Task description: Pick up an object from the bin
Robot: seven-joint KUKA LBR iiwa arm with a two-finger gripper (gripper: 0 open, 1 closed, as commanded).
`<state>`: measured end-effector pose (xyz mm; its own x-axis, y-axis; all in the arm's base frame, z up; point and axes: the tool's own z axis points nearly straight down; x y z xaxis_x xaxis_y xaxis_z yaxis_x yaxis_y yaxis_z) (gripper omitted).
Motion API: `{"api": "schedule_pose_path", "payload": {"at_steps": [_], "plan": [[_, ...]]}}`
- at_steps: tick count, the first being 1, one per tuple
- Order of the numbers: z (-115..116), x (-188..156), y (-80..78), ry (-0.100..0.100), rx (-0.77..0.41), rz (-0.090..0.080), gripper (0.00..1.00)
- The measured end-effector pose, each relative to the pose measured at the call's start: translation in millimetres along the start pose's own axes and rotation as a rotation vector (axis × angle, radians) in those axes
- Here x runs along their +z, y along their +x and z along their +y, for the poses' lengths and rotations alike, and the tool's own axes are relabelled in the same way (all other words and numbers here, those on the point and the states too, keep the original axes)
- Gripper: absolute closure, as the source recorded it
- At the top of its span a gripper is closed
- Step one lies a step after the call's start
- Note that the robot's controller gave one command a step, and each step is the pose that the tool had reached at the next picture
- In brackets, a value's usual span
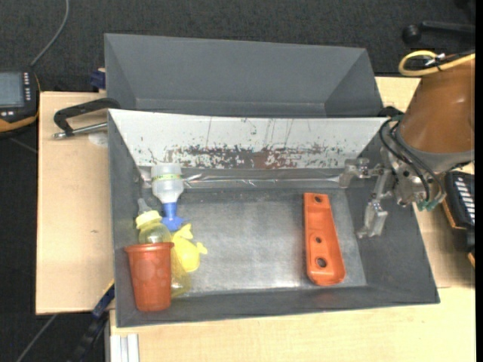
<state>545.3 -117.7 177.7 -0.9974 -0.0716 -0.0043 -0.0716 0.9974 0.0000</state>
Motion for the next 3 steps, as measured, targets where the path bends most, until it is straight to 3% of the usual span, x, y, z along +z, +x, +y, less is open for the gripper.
{"api": "schedule_pose_path", "payload": {"at_steps": [1, 2, 3], "plan": [[16, 45, -23.8, -0.001, 0.036, 0.000, 0.00], [49, 80, -35.8, 0.000, -0.069, -0.001, 0.00], [58, 88, -38.9, -0.002, -0.132, 0.001, 0.00]]}}
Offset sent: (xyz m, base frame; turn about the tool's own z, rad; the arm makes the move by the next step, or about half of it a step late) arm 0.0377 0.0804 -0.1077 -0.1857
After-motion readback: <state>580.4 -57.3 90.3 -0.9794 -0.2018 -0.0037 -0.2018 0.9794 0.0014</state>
